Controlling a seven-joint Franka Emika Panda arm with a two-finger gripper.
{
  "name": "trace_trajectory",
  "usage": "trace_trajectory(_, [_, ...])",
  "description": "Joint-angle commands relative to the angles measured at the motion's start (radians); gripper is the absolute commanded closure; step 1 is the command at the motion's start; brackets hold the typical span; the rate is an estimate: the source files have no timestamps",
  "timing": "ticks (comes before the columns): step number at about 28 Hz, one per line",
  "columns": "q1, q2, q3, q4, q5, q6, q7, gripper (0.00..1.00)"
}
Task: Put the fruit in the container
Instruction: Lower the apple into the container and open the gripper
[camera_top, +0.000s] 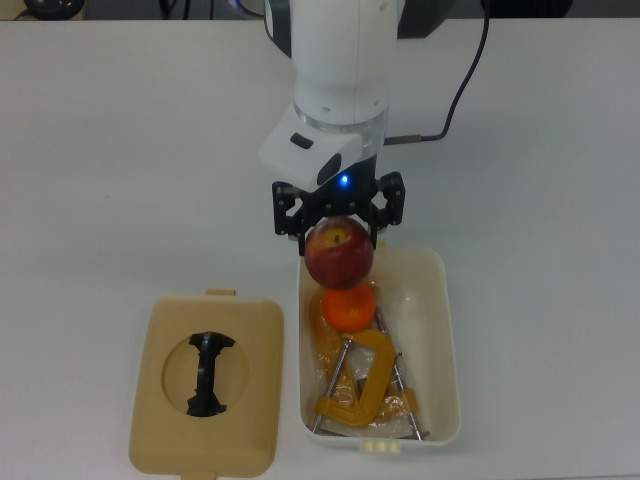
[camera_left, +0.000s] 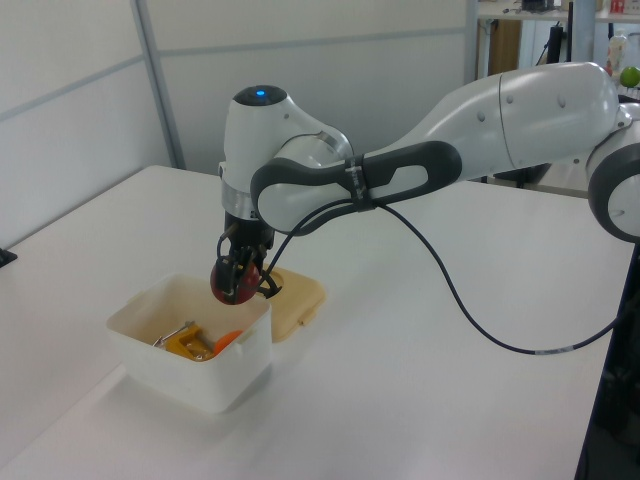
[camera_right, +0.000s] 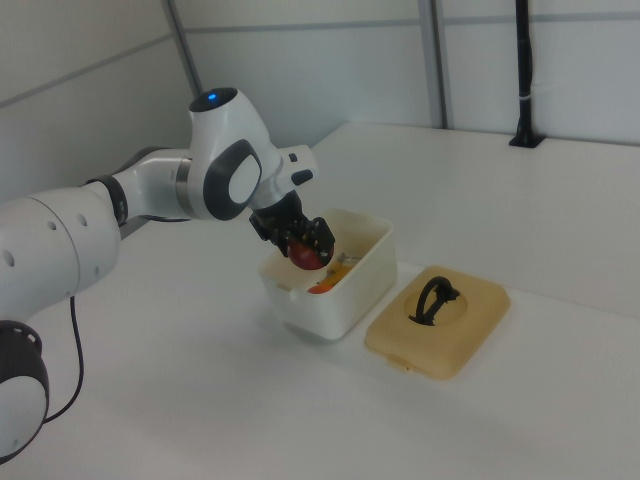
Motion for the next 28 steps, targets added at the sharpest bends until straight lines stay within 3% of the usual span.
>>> trace_trajectory(1, [0.007, 0.021, -0.008, 0.001, -0.002, 0.033, 0.033, 0.21])
trace_trajectory(2, [0.008, 0.019, -0.008, 0.000, -0.009, 0.030, 0.032, 0.00])
trace_trajectory(6, [0.008, 0.010, -0.008, -0.002, -0.020, 0.015, 0.032, 0.00])
trace_trajectory(11, [0.007, -0.027, -0.016, 0.004, -0.022, -0.164, 0.021, 0.00])
trace_trajectory(16, [-0.009, -0.094, -0.030, 0.001, -0.017, -0.387, -0.077, 0.00])
trace_trajectory(22, [-0.061, -0.130, -0.048, -0.002, -0.011, -0.493, -0.135, 0.00])
trace_trajectory(28, [-0.089, -0.139, -0.066, -0.028, -0.006, -0.502, -0.149, 0.00])
